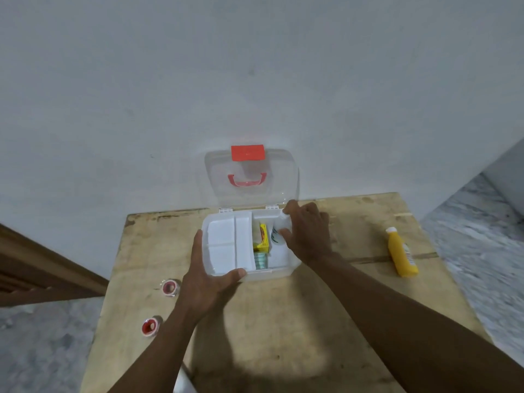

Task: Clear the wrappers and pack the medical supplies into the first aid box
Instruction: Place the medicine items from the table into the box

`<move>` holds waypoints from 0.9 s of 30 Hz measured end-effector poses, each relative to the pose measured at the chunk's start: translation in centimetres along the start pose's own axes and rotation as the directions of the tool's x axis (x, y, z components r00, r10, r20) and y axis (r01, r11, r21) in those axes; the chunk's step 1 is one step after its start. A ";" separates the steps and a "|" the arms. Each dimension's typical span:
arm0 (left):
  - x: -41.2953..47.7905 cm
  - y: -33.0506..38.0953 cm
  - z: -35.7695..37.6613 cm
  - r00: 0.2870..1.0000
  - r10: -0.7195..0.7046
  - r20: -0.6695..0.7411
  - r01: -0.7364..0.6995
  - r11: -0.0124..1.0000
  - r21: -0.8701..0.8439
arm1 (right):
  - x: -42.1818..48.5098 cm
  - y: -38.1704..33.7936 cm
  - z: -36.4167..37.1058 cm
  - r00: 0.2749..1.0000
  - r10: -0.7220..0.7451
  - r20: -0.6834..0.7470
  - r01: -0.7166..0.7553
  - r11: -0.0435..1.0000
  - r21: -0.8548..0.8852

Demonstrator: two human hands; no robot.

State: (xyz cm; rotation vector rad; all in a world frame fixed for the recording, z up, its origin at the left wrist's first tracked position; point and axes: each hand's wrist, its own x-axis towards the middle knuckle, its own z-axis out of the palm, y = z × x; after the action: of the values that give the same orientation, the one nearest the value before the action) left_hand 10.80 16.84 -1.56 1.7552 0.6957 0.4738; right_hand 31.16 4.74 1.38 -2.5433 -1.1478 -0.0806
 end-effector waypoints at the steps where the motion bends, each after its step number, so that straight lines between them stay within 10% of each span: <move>1: 0.0 -0.1 0.0 1.000 0.003 -0.001 -0.003 1.000 0.000 | 0.2 -0.2 0.0 1.000 -0.011 0.000 0.011 1.000 -0.018; 27: -0.1 -0.1 -0.3 1.000 0.000 0.010 0.000 0.999 -0.047 | -4.7 -1.4 -3.3 0.969 0.246 0.029 -0.247 0.967 0.069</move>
State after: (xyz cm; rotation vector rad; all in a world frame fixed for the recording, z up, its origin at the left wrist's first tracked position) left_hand 10.48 16.98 -1.61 1.7128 0.6725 0.4773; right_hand 27.27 1.09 3.97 -2.6045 -0.8166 0.0483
